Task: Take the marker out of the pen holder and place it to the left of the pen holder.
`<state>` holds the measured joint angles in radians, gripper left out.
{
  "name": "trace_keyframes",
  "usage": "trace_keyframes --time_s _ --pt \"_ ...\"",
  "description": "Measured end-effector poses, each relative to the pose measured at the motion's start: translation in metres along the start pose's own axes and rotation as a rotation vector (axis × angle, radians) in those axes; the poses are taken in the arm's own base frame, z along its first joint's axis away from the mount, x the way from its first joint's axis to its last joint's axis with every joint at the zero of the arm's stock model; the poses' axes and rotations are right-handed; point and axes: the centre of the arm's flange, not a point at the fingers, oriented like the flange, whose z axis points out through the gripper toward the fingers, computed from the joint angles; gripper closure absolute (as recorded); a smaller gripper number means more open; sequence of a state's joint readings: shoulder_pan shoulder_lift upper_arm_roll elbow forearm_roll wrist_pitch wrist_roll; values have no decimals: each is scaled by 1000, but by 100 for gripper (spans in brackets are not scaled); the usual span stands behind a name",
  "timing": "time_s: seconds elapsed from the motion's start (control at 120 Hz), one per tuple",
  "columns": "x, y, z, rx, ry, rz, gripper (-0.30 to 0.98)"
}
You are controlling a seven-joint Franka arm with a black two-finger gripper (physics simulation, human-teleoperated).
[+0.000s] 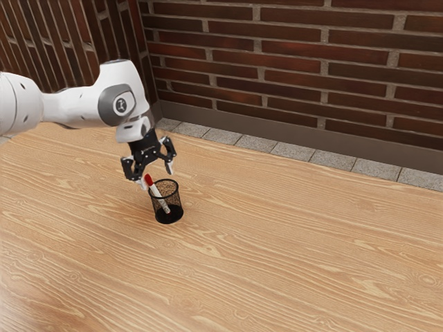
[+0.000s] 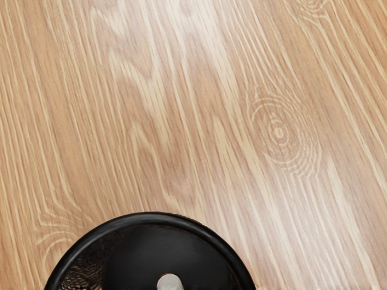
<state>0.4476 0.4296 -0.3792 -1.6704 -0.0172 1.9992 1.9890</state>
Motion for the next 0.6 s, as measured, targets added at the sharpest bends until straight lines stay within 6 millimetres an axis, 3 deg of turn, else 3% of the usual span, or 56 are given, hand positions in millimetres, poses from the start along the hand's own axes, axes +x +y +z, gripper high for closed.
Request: trace_keyframes --time_s 0.292,0.6 --pt "-36 10 8 21 -21 -41 5" --pt "-27 13 11 12 -30 -127 28"
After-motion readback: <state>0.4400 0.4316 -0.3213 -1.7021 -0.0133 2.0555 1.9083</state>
